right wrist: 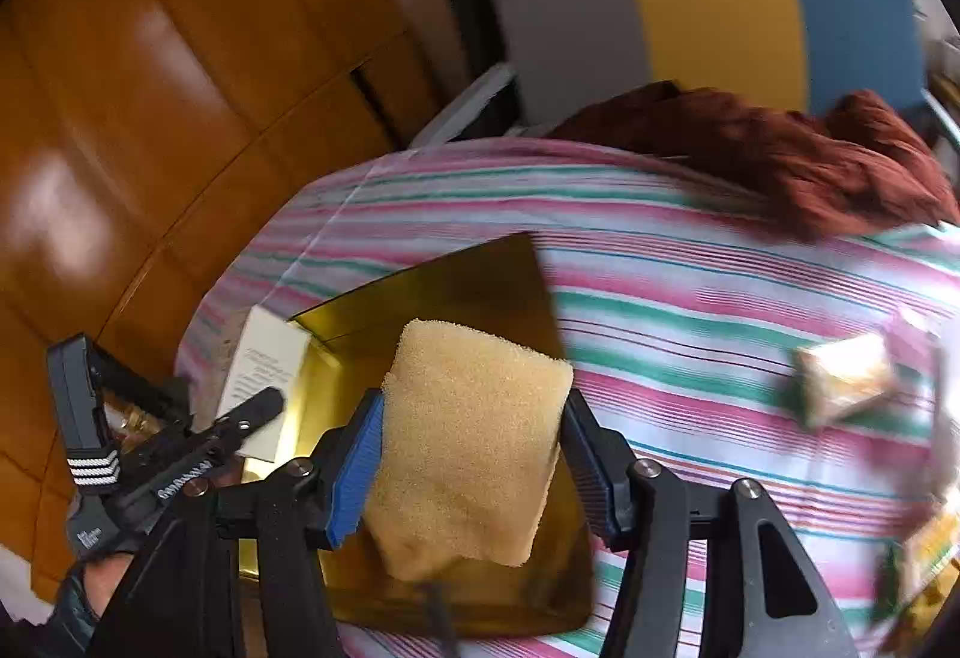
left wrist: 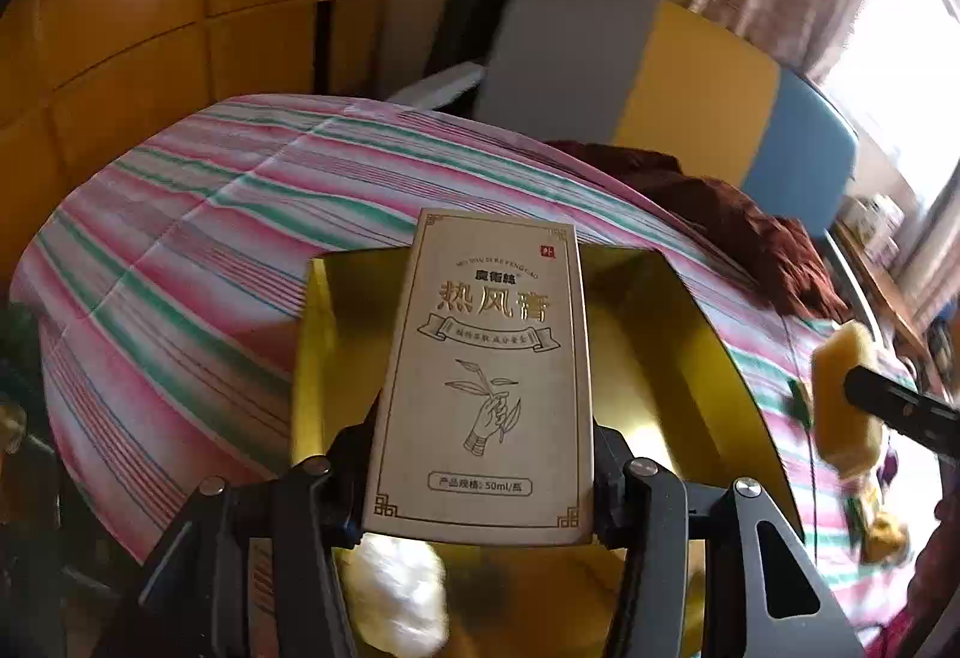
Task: Organize objects
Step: 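Carry the box into the gold tray with the left tool while the right tool places the sponge beside it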
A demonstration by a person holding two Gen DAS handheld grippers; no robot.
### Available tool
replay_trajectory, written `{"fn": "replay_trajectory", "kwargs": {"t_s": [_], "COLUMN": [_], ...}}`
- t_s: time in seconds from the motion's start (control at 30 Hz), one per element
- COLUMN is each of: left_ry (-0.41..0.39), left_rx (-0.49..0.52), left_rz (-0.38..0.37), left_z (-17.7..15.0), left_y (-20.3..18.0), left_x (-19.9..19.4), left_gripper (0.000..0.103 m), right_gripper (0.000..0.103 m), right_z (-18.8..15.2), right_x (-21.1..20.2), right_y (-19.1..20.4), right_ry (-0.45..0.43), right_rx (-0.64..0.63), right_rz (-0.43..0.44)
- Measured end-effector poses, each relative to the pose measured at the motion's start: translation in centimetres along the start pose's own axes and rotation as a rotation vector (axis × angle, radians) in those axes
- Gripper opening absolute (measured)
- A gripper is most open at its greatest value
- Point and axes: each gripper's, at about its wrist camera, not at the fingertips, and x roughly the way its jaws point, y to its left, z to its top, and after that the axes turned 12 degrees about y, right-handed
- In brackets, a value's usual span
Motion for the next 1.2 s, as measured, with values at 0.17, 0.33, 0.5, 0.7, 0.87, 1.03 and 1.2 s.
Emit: {"fn": "replay_trajectory", "kwargs": {"t_s": [0.17, 0.33, 0.5, 0.7, 0.87, 1.03, 1.2], "left_ry": [-0.042, -0.073, -0.1, -0.117, -0.117, -0.114, -0.116], "left_rx": [-0.057, -0.068, -0.075, -0.066, -0.032, -0.014, 0.004], "left_rz": [0.033, 0.048, 0.058, 0.043, 0.039, 0.045, 0.058], "left_z": [0.1, -0.5, -1.0, -1.8, -3.0, -4.3, -5.2], "left_y": [2.2, 3.1, 3.3, 2.5, 1.4, 0.7, 0.0], "left_x": [-1.1, -2.2, -3.2, -4.3, -4.9, -5.0, -5.0], "left_gripper": [0.068, 0.072, 0.074, 0.079, 0.08, 0.081, 0.082], "right_gripper": [0.08, 0.08, 0.08, 0.08, 0.08, 0.08, 0.08], "right_z": [2.5, 2.0, -0.1, -2.2, -3.7, -4.8, -5.8], "right_x": [2.5, 4.0, 3.6, 2.3, 1.5, 0.9, 0.6], "right_y": [4.3, 6.2, 6.1, 6.2, 6.0, 5.8, 5.9], "right_ry": [0.024, 0.047, 0.05, 0.0, -0.038, -0.072, -0.097], "right_rx": [-0.061, -0.082, -0.09, -0.098, -0.109, -0.113, -0.139], "right_rz": [0.035, 0.034, -0.017, -0.094, -0.172, -0.252, -0.323]}}
